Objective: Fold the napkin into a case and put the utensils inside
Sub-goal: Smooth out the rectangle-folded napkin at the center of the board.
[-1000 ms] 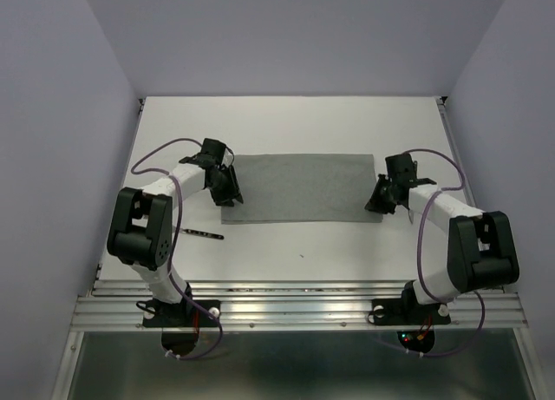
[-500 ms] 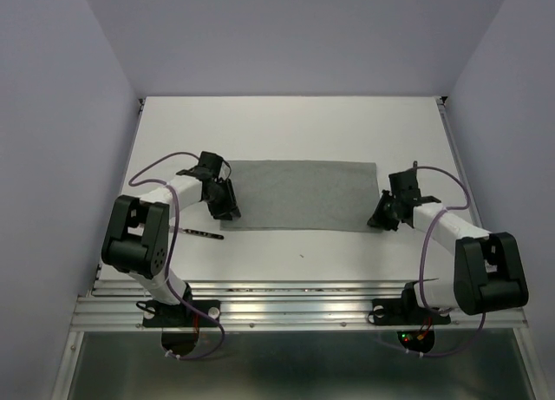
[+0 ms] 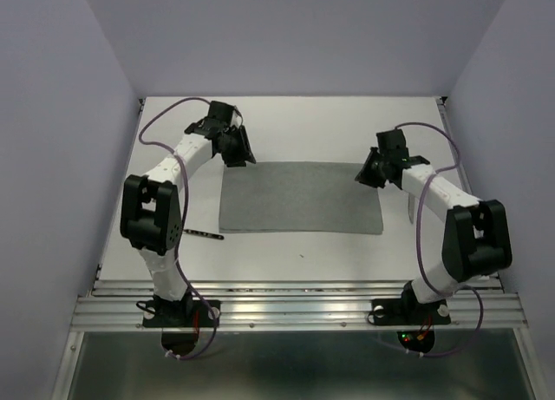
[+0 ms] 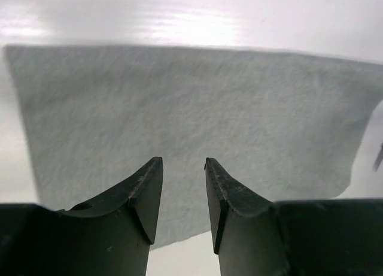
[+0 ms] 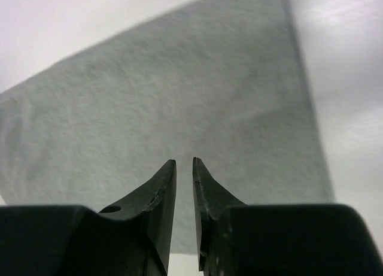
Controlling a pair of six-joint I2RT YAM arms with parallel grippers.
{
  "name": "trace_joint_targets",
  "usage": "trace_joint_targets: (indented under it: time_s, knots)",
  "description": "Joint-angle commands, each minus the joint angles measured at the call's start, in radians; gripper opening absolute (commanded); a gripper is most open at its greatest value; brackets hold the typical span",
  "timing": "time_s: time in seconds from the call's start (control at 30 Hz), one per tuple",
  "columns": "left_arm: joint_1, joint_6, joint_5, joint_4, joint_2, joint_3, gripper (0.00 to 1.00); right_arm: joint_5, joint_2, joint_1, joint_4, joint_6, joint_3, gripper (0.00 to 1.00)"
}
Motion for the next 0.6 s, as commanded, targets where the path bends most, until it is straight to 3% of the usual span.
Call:
trace_joint_targets:
  time_s: [0.0,0.17,0.37,0.57]
  knots:
    - [-0.065,-0.02,0.077,0.013,0.139,0.194,0.45,-0.04,0.146,0.101,0.103,0.03,0.213,0.21]
    - [-0.11,-0.063,0.16,0.053,0.346,0.42,0.44,-0.118,0.447,0.151,0.114,0.054,0.482,0.06]
    - [-0.128,-0.114,0.246,0.103,0.494,0.55,0.42,-0.187,0.682,0.194,0.074,0.074,0.738,0.04]
    - [-0.131,-0.125,0.286,0.114,0.547,0.569,0.41,-0.201,0.739,0.204,0.068,0.09,0.786,0.04]
